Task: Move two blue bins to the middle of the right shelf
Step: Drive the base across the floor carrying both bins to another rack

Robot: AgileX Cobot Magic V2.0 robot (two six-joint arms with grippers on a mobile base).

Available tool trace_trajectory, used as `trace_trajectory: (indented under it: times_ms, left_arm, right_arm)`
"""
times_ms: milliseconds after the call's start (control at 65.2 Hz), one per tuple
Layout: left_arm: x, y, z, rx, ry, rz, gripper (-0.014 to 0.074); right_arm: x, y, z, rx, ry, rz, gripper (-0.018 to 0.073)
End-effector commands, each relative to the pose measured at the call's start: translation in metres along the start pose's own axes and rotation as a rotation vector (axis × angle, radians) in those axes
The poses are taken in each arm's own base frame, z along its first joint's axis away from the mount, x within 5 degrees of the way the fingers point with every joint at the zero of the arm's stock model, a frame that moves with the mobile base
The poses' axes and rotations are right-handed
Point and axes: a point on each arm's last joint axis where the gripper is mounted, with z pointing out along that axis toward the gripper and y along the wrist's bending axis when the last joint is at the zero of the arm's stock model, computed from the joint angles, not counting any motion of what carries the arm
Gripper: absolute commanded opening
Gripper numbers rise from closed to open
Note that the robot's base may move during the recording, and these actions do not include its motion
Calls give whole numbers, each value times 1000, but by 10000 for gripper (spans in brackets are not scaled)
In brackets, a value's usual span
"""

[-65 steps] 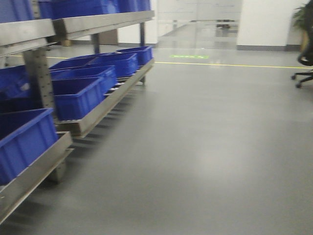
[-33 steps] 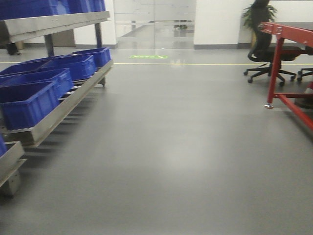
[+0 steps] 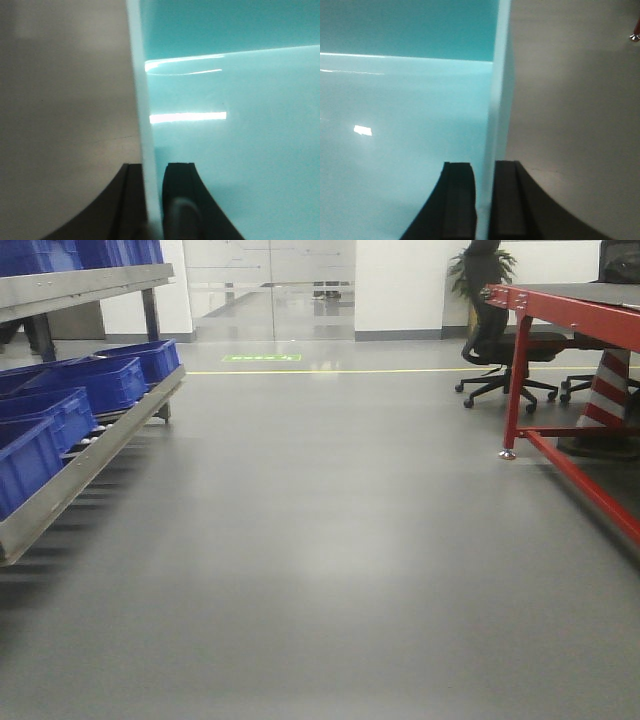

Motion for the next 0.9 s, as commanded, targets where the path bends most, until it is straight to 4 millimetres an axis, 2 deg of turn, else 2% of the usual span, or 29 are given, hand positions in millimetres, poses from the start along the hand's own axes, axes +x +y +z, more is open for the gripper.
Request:
trace_trajectory:
  times_ms: [0,889]
  left_arm:
    - [-7,-1,-12,12,-64,11,-111]
    - [-7,-1,-12,12,-64,11,-111]
  right_arm:
    - [-9,1,-10,-5,-74,-11,-153]
    - [-9,1,-10,-4,-80,-11,-153]
